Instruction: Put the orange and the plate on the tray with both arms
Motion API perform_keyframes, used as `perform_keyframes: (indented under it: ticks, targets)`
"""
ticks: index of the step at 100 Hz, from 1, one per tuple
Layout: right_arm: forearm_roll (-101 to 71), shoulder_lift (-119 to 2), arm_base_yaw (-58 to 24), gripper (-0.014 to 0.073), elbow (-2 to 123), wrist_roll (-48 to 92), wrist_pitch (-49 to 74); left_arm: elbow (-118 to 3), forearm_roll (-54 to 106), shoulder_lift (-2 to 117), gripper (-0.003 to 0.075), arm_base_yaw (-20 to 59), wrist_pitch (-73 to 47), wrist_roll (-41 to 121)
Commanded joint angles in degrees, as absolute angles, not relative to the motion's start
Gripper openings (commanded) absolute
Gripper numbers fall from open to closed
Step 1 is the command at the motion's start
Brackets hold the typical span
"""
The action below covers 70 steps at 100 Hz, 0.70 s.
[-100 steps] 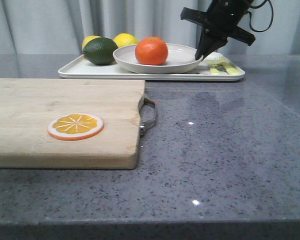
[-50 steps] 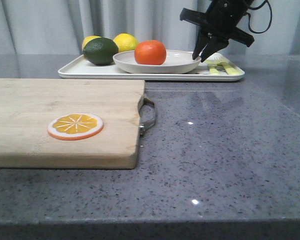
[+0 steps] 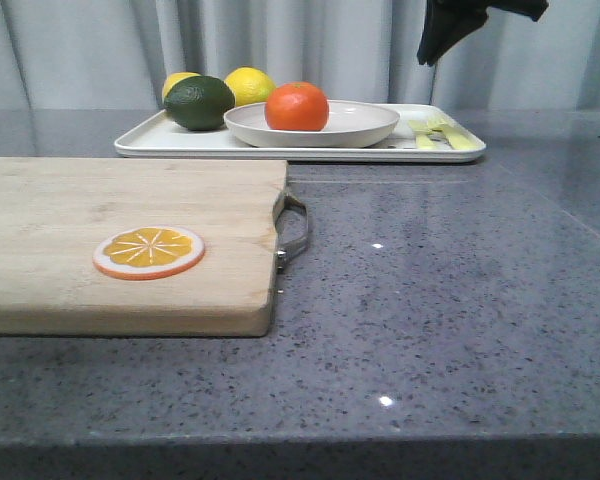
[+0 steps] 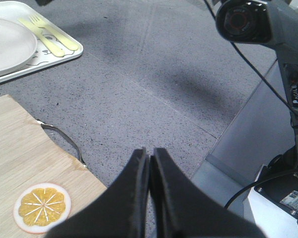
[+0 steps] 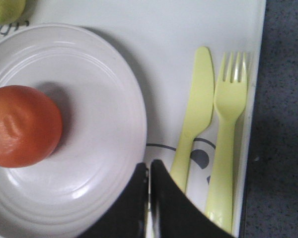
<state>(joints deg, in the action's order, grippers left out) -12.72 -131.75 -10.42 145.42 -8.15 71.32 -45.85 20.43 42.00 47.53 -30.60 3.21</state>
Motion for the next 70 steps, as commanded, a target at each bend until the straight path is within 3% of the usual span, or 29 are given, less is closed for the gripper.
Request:
perform_keyframes:
  ticks: [1, 45, 70]
  targets:
    - [-12.7, -125.9, -10.8, -0.0060, 147.2, -7.9, 71.9, -47.4, 21.8, 41.7, -0.0020, 47.9, -26.8, 2.8]
    - [-13.2, -109.4, -11.9, -0.0067, 134.3, -5.3, 73.5, -47.4, 21.8, 41.7, -0.0020, 47.9, -26.6, 2.8]
    - [-13.2, -93.2, -12.1, -0.0067, 113.2, 2.3, 68.1, -47.4, 21.8, 41.7, -0.0020, 47.9, -26.3, 2.8]
